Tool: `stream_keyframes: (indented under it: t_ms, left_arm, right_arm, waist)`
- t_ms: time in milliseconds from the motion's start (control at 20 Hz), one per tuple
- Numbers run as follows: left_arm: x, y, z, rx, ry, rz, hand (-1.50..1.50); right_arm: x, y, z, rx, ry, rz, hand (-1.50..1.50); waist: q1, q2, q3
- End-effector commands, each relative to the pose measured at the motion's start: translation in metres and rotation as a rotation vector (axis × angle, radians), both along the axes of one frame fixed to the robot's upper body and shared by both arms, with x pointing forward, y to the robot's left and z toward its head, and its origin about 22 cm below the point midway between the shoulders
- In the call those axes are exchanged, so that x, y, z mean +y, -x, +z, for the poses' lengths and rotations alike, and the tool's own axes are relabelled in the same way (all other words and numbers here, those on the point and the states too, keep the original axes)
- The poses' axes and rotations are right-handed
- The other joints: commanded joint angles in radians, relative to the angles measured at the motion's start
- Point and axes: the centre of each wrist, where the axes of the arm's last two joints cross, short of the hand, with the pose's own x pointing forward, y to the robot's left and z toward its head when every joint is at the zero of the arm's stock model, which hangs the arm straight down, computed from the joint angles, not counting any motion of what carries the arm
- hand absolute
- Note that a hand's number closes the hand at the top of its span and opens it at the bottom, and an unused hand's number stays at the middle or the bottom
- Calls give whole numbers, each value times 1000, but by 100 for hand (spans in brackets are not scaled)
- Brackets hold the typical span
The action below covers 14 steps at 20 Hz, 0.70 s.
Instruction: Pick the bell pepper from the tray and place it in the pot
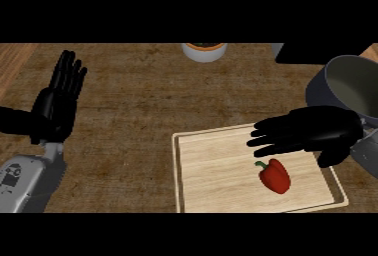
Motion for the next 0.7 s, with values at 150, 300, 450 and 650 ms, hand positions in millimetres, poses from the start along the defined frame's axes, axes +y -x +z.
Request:
stream_keyframes:
  t_ms: [150,300,450,650]
  left_arm:
    - [8,4,2,12,-1,1,0]
    - [7,4,1,31,1,12,0]
    - [-1,8,1,10,8,-3,0]
    - [10,21,-7,14,-19,23,0]
  right_arm:
    - [-13,-10,-30,118,22,145,-150]
    - [10,0,-46,118,-23,177,-150]
    - [6,-3,-53,128,-43,183,-150]
    - [-4,-6,-39,88,-14,137,-150]
  waist:
    - [-8,-3,0]
    - [-18,-6,0]
    - [-15,-5,0]
    - [-22,-9,-1]
